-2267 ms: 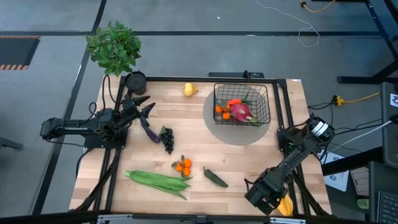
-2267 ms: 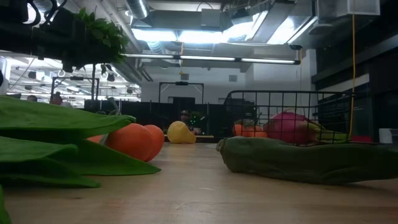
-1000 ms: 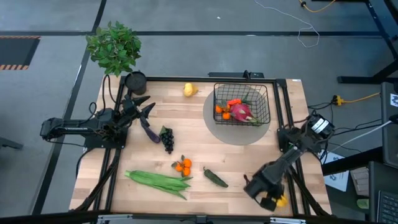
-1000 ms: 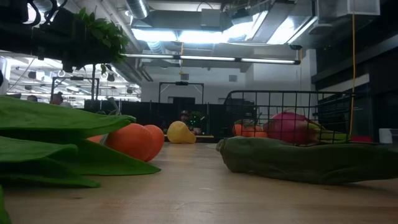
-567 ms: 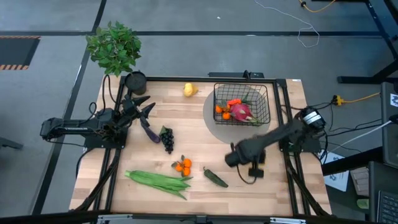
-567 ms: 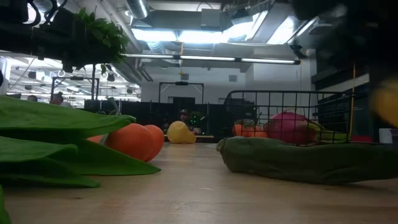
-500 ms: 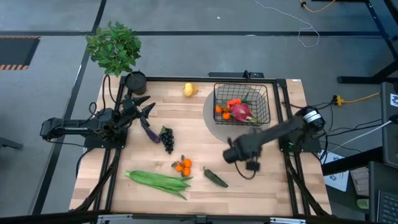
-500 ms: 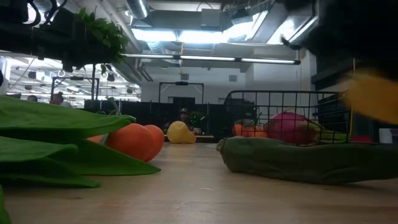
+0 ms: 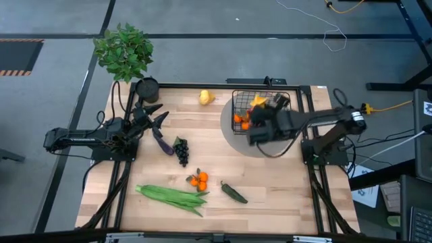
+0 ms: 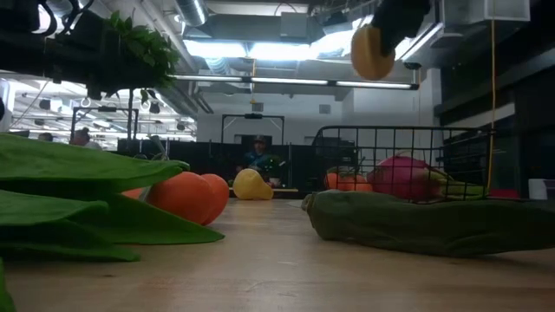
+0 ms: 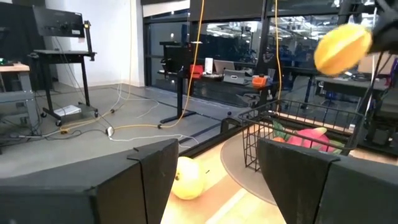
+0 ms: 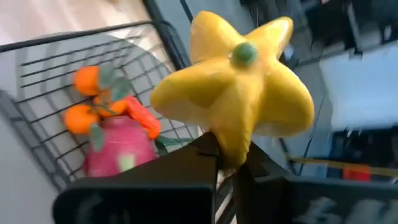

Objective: Build produce basket
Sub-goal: Put the star fruit into the wire basket, then put the eggplant into the wire basket

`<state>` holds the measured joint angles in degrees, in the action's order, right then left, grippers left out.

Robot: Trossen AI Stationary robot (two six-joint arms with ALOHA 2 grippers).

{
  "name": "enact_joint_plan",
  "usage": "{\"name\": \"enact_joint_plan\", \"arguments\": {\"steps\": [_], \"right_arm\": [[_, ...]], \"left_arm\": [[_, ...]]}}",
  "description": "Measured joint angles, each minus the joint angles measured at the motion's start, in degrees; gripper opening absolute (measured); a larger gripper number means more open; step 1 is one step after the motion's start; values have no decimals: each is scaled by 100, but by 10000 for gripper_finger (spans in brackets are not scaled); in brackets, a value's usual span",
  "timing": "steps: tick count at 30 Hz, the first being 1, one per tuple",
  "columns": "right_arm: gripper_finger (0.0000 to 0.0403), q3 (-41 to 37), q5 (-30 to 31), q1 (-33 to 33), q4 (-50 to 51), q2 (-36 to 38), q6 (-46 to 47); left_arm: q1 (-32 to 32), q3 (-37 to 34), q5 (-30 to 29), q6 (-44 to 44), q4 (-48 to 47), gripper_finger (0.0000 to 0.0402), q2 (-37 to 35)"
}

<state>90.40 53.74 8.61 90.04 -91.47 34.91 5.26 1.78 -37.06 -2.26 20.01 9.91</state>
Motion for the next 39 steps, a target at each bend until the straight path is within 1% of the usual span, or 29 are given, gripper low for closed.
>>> {"name": "enact_joint_plan", "arguments": {"steps": [2,4,9,12,16,19,22,26,31,34,37,39], "right_arm": [[4,-81,-120,-255,-1,179,93],[4,-238,-373,-518,0,278,94],[6,-871,-977,-1099,-26,516,106],[20,-1211,-1095,-1298,-85,504,224],[54,-1442,-1199,-1509,-450,475,183],[84,-1485,-1300,-1604,-635,480,-69],[111,-1469,-1335,-1659,-637,480,-81],[135,-1428,-1336,-1670,-632,480,-80],[142,-1426,-1349,-1670,-651,482,102],[143,-1426,-1535,-1666,-697,484,229],[143,-1426,-1713,-1666,-1198,484,92],[143,-1426,-1874,-1666,-1781,484,-326]], "left_arm": [[0,0,2,0,8,211,0],[0,0,0,1,2,211,1],[0,0,2,2,7,211,0],[-2,0,2,4,8,211,0],[0,0,2,9,17,211,0],[-2,0,2,11,22,211,0],[-1,0,2,11,20,211,0],[0,0,2,11,20,211,0],[-1,0,2,11,20,211,0],[-2,0,2,11,20,211,0],[-1,0,2,11,20,211,0],[0,0,2,11,17,211,0]]}}
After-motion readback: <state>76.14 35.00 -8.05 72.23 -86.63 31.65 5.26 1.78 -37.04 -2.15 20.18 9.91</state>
